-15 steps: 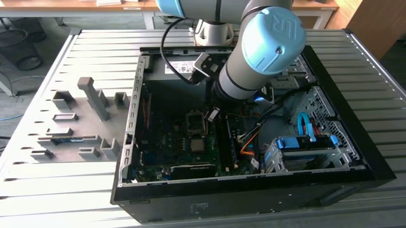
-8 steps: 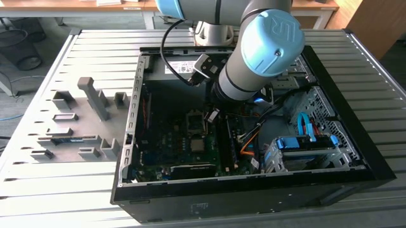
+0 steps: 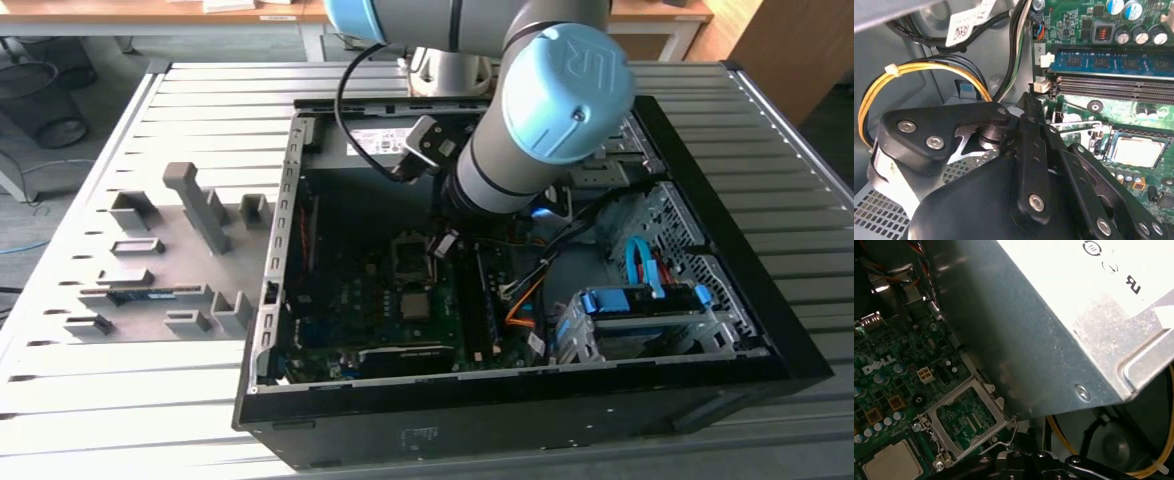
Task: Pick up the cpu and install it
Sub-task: 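Close the cpu cover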
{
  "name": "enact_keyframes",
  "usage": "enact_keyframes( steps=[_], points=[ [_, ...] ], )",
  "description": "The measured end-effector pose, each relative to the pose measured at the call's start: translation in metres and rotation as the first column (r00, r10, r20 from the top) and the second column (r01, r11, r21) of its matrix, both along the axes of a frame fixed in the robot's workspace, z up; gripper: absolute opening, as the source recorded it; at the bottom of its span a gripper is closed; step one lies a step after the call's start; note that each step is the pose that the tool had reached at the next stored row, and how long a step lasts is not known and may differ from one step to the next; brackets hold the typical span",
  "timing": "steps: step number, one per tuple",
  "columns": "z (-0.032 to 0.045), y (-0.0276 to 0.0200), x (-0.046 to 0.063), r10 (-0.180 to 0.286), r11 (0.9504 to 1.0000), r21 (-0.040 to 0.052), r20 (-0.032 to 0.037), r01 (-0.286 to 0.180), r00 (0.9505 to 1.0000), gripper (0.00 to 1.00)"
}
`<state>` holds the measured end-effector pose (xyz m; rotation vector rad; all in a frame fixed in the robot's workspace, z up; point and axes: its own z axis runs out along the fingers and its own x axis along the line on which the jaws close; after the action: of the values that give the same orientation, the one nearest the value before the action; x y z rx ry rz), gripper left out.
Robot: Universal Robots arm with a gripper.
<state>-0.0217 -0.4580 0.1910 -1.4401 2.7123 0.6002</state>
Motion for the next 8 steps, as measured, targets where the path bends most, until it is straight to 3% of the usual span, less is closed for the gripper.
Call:
enact_keyframes(
  steps=[8],
  points=[
    [0.0000,0.0000,-0.0035,0.000,1.0000,-0.0002,0.0046,0.000,1.0000,0.10]
  ],
)
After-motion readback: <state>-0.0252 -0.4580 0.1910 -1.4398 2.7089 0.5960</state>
